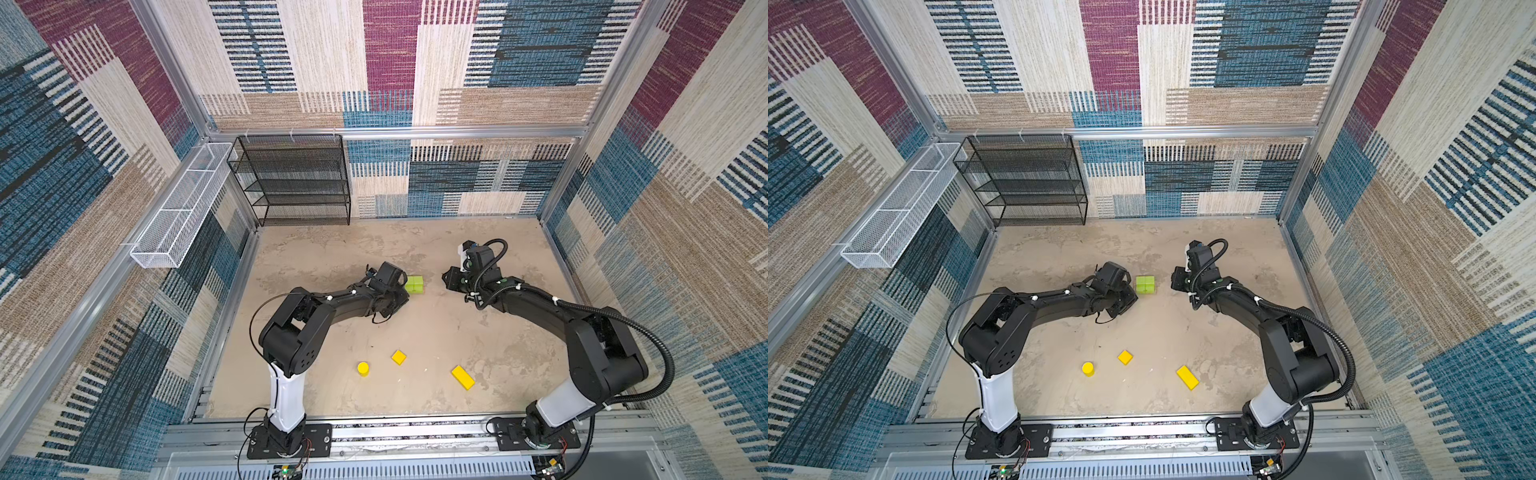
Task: Build the wood block tower
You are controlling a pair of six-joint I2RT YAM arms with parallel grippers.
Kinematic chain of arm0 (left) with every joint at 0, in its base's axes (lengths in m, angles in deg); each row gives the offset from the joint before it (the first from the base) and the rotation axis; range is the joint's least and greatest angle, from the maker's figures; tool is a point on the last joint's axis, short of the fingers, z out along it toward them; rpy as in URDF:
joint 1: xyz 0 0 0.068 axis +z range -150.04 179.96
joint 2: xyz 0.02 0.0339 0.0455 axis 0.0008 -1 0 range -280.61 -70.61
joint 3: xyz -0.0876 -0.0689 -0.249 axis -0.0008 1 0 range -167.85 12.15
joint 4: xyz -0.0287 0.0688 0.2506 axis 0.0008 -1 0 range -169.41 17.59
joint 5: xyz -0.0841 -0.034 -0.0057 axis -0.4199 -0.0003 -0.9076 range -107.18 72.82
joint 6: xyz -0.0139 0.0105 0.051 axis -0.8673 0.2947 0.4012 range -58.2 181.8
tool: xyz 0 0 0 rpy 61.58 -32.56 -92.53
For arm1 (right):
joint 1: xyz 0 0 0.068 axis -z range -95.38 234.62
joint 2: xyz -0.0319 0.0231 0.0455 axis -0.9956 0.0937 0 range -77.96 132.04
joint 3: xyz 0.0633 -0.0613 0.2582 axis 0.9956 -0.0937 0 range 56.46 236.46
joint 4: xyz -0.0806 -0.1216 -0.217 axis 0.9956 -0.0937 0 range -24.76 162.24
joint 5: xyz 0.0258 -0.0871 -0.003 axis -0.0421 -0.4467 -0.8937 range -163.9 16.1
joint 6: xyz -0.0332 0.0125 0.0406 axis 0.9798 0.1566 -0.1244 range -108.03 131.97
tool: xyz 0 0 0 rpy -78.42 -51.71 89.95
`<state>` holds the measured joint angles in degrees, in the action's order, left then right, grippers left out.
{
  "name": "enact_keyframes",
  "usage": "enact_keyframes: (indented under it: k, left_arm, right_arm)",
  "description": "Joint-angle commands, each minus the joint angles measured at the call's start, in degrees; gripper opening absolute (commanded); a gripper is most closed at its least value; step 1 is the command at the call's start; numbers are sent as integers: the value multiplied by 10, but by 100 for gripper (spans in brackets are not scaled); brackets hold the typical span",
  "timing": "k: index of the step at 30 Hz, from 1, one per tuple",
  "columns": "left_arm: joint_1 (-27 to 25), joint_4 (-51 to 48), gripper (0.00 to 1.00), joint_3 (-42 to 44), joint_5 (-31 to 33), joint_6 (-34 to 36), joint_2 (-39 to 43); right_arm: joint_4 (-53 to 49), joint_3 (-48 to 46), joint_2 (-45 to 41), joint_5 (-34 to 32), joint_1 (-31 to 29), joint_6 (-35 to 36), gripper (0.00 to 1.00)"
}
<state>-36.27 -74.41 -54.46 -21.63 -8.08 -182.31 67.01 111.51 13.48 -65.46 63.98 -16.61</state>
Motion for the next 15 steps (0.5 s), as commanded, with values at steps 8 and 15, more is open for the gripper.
enact_keyframes:
  k: [8,15]
  left_arm:
    - [2,7,33,-2,20,-2,-8]
    - [3,10,34,-5,20,-1,-13]
  right_arm:
    - [18,-2,0,0,0,-3,21]
    - [18,-2,-1,0,1,-3,21]
